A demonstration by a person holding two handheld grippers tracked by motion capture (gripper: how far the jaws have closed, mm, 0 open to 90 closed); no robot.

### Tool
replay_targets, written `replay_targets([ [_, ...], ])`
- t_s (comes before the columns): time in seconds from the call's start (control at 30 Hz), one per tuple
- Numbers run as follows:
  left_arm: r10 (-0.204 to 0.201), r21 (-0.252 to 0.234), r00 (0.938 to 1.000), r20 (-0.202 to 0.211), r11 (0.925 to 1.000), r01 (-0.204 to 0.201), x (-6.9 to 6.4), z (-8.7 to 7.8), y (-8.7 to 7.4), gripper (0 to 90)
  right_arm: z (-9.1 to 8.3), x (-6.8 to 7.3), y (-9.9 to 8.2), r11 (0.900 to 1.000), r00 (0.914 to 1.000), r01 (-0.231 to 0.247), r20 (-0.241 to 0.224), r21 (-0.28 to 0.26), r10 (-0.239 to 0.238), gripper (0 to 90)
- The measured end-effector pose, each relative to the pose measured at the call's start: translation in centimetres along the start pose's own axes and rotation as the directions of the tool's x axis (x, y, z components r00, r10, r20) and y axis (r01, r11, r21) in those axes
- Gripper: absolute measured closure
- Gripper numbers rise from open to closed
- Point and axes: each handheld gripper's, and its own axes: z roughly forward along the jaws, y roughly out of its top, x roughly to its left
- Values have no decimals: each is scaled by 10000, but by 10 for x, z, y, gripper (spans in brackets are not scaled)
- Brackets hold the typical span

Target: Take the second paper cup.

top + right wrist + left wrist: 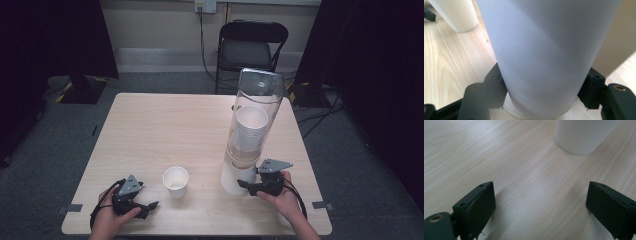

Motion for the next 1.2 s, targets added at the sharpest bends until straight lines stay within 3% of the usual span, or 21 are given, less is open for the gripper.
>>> replay_targets([
  [0.43, -16, -5, 10000, 12, 10000, 16, 0, 0, 0, 83, -9, -13, -14, 9996, 9983, -211, 542, 207, 200, 347],
  [0.6, -9, -3, 10000, 12, 10000, 9, 0, 0, 0, 83, -13, -23, -24, 9982, 9953, -514, 832, 310, 486, 346],
  [0.93, -13, -6, 10000, 11, 10000, 13, 0, 0, 0, 83, -14, -27, -28, 9971, 9957, -484, 823, 590, 435, 346],
  [1.2, -12, -3, 10000, 10, 10000, 12, 0, 0, 0, 83, -26, -32, -31, 9977, 9933, -668, 955, 118, 654, 346],
])
